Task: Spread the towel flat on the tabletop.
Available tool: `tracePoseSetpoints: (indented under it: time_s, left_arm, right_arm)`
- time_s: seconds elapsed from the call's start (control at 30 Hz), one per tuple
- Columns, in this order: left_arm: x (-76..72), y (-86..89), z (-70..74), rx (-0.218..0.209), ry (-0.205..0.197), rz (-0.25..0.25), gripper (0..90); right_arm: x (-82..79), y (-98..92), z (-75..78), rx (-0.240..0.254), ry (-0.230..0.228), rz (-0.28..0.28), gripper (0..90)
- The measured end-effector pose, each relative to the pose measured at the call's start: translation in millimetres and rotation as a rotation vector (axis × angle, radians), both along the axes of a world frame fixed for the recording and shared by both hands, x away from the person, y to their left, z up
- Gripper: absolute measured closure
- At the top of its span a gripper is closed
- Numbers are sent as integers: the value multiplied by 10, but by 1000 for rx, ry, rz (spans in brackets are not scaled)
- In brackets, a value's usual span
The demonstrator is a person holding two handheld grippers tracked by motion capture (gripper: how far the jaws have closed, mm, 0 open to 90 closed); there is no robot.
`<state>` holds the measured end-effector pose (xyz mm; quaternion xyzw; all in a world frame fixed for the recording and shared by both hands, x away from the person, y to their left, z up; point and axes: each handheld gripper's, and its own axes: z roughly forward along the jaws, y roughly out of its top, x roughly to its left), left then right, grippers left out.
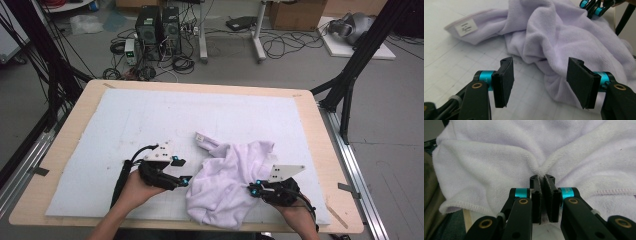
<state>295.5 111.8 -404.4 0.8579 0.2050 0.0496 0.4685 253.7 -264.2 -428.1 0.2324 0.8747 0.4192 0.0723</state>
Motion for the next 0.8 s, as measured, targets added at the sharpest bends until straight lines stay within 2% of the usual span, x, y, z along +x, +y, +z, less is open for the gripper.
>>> tracePoseSetpoints:
  time_s: [0.07, 0.2, 0.23, 0.27, 0.33, 0.4, 0.43, 0.6, 0.8]
  left_arm:
    - [43, -80, -34, 7, 4, -9, 410]
    - [117, -256, -142, 52, 2, -19, 442]
    - [133, -285, -171, 63, 8, -32, 523]
    - [137, -307, -195, 64, 15, -41, 523]
    - [153, -347, -241, 98, 28, -69, 674]
    - [154, -356, -255, 110, 26, -89, 831]
    - [148, -351, -247, 106, 26, -85, 831]
    - [109, -179, -116, 82, -12, -34, 850]
    - [-44, 236, 198, 64, -81, 51, 855]
  right_arm:
    - [29, 15, -4, -2, -2, 3, 847]
    - [102, 48, -6, 6, -1, 8, 840]
    - [122, 66, -17, 5, 0, 10, 837]
    - [122, 66, -17, 5, 0, 10, 837]
    - [133, 77, -26, 4, 1, 10, 835]
    - [134, 79, -25, 6, 1, 11, 835]
    - [134, 79, -25, 6, 1, 11, 835]
    - [129, 112, 11, 3, -12, 17, 836]
    - [140, 283, 121, 14, -41, 57, 839]
